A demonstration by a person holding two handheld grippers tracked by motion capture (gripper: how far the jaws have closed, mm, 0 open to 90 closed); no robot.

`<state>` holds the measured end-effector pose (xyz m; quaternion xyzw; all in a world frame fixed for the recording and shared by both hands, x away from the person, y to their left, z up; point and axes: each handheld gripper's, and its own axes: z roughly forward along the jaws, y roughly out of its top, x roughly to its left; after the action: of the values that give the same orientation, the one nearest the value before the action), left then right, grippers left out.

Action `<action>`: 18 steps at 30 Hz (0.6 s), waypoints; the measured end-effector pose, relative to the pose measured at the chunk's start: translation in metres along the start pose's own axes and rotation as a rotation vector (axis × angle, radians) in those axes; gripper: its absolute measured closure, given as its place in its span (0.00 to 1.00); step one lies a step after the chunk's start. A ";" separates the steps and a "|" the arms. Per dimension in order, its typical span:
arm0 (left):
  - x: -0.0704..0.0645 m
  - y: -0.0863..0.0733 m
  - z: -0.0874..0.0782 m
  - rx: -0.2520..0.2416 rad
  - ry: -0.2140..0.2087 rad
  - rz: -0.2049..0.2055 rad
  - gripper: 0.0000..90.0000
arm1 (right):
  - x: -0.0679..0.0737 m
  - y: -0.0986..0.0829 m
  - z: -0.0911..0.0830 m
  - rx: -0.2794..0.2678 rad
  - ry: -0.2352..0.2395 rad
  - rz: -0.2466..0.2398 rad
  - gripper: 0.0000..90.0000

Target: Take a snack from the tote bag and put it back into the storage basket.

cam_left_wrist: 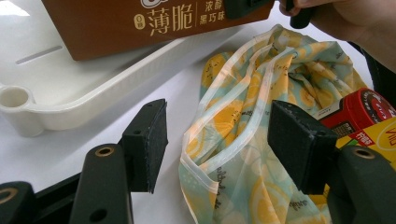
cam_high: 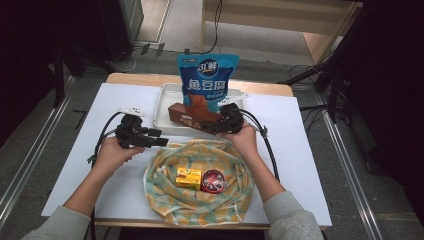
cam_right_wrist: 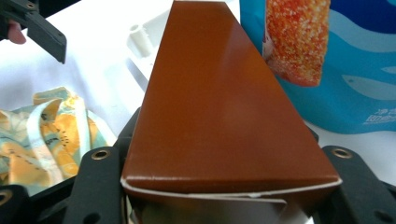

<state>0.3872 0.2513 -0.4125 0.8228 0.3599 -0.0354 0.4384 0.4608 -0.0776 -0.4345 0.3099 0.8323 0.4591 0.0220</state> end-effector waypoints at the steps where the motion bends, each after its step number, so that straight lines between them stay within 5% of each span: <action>1: 0.000 0.000 0.000 0.000 0.000 0.000 0.43 | -0.001 0.000 0.001 0.001 0.000 0.000 0.48; 18: 0.000 0.000 0.000 0.006 0.000 0.002 0.43 | -0.009 0.001 0.008 0.017 -0.036 -0.042 0.45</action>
<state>0.3870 0.2507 -0.4127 0.8246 0.3588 -0.0361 0.4360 0.4713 -0.0767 -0.4408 0.3009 0.8418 0.4459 0.0441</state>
